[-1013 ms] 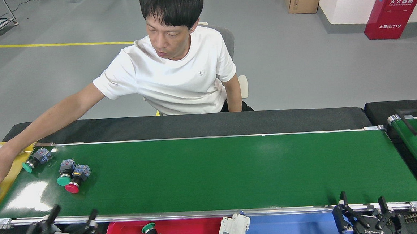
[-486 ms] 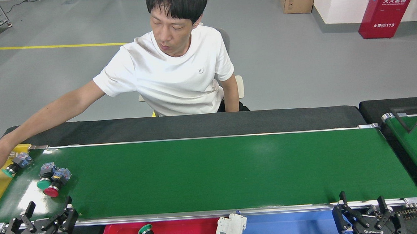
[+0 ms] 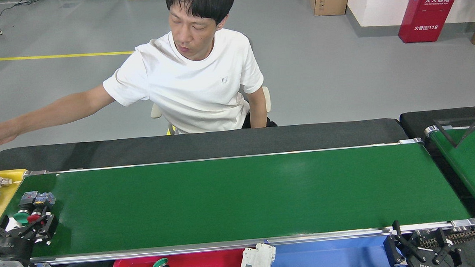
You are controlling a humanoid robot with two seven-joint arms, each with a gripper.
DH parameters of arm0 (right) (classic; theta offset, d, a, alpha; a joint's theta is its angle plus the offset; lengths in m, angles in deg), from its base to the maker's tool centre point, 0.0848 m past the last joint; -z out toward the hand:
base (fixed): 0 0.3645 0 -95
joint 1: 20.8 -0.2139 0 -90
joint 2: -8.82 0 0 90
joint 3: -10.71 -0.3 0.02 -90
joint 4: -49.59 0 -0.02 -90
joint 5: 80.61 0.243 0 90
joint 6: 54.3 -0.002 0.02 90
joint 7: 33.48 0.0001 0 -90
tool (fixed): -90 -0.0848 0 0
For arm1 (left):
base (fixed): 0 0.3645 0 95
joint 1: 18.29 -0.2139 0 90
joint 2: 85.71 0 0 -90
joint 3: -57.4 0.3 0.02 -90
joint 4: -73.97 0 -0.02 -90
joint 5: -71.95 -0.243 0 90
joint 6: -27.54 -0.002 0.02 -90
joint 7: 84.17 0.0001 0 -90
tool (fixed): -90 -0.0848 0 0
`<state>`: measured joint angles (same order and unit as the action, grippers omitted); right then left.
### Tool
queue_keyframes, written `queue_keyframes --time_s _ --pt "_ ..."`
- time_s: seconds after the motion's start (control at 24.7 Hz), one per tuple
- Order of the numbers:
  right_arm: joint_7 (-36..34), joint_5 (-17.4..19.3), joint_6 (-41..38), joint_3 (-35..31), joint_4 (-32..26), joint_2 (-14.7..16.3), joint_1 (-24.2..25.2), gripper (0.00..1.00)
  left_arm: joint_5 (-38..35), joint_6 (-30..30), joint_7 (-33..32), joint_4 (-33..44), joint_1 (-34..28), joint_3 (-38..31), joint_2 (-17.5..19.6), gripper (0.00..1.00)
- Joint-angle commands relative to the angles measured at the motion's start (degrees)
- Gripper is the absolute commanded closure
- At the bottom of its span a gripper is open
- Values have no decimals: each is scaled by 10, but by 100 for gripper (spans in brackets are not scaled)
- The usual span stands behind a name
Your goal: Pick switch part from conveyor to tray
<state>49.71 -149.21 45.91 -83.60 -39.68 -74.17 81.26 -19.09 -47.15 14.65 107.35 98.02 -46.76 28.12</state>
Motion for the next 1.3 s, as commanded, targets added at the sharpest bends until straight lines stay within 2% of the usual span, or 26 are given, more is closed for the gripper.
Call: queue_keyframes --time_s 0.0,0.12,0.16,0.32,0.45,0.53,0.69,0.85,0.93,1.05,1.26 --pt "-5 1 -2 -4 -4 5 -4 1 3 15 7 4 11 4 9 54" --pt "-5 1 -2 -4 -3 5 -4 1 3 40 6 0 12 4 7 86" --pt "-5 1 -2 -4 -2 5 -3 1 4 41 6 -1 12 4 4 90" --pt "-5 1 -2 -4 0 5 -3 1 28 45 6 16 9 4 2 92" --pt "-5 1 -2 -5 0 5 -3 1 65 74 3 105 -37 4 -5 92" --pt "-5 1 -2 -8 0 5 -2 1 91 97 2 204 -107 1 -10 92" --pt "-5 1 -2 -11 0 5 -2 1 142 102 2 384 -247 0 -14 91" --pt "-5 1 -2 -14 0 5 -2 1 150 99 -1 551 -375 -6 -65 91" --pt "-5 1 -2 -18 -1 5 -2 1 148 89 -4 607 -422 -19 -78 91" --pt "-5 1 -2 -25 -1 5 -2 1 148 78 -12 641 -462 -29 -101 91" --pt "-5 1 -2 -34 0 5 1 1 148 93 -9 664 -489 -22 -94 91"
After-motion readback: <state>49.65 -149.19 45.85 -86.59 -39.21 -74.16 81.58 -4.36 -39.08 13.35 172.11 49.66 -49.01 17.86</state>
